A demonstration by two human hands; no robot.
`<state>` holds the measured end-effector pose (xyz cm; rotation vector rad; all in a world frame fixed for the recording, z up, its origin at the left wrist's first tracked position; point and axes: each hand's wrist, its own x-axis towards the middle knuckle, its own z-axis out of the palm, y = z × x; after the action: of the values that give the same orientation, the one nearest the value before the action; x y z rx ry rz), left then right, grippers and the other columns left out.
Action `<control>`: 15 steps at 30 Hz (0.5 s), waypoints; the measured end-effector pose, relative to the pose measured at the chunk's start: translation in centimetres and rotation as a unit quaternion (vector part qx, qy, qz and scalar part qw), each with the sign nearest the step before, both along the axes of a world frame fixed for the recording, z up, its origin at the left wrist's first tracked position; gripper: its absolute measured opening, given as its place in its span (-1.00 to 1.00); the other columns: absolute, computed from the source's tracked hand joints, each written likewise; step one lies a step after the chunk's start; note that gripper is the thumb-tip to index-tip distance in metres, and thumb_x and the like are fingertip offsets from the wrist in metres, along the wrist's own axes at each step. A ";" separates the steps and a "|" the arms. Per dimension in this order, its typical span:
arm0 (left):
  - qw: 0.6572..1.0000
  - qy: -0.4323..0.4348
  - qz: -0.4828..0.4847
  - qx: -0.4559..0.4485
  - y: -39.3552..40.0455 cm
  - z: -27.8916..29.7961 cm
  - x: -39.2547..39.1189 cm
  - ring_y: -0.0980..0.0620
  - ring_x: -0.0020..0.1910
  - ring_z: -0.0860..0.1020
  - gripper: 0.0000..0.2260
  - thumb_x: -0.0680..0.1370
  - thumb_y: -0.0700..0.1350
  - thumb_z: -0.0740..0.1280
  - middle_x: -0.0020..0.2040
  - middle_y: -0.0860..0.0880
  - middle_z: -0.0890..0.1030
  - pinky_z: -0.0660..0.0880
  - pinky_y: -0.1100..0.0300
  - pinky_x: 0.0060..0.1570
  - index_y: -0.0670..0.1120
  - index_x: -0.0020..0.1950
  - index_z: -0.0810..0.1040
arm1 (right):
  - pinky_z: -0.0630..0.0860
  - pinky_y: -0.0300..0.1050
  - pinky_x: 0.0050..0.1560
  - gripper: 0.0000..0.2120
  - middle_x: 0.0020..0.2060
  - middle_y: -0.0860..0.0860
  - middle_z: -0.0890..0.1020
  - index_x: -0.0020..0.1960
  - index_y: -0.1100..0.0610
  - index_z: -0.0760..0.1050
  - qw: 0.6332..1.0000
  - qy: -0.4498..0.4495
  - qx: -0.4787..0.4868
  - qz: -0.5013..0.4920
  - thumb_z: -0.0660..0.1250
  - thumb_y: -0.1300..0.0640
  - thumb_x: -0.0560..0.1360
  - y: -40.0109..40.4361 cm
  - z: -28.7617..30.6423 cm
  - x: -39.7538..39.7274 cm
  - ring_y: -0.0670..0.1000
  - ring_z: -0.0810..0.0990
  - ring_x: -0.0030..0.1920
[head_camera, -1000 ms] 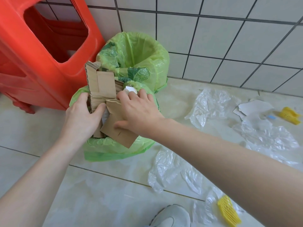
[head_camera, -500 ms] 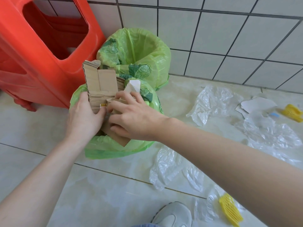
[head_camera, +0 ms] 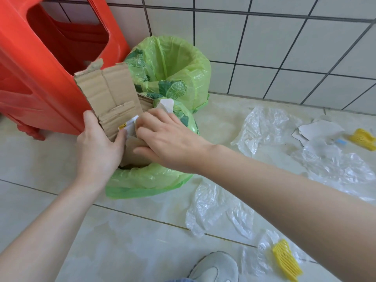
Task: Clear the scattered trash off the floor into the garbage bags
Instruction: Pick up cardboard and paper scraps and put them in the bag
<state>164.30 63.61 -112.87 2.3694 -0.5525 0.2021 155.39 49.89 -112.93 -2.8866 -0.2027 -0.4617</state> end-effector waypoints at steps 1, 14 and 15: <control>1.000 0.010 -0.004 0.008 -0.1 -0.2 0.0 -0.33 0.08 0.48 -0.64 0.47 -0.14 0.42 0.08 -0.28 0.55 0.38 -0.04 -0.08 -0.24 0.10 0.31 | 0.38 0.13 0.16 -0.66 0.16 0.15 0.50 0.09 0.21 0.48 0.999 0.013 -0.030 -0.022 0.22 -0.06 0.55 -0.1 -0.2 0.2 0.24 0.41 0.22; 0.989 -0.054 -0.097 -0.096 0.3 -0.6 1.6 0.04 0.53 0.13 -0.11 0.45 -0.28 0.41 0.55 -0.10 0.11 0.12 0.11 0.49 -0.15 0.56 -0.14 | 0.10 -0.04 0.48 -0.32 0.49 0.10 0.21 0.54 0.20 -0.04 0.992 0.119 0.002 -0.049 0.19 -0.05 0.58 -0.5 -1.4 1.1 0.11 0.12 0.51; 0.990 -0.069 -0.101 -0.065 0.1 -1.0 1.7 0.08 0.53 0.07 -0.15 0.47 -0.29 0.39 0.55 -0.09 0.07 0.04 0.23 0.49 -0.17 0.56 -0.12 | 0.11 -0.01 0.49 -0.31 0.50 0.10 0.19 0.54 0.19 -0.05 0.990 0.132 0.005 -0.056 0.19 -0.07 0.58 -0.6 -1.5 1.3 0.11 0.11 0.51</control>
<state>165.98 63.75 -113.89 2.1672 -0.8162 0.3028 156.71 49.26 -114.48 -2.9211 0.0034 -0.0949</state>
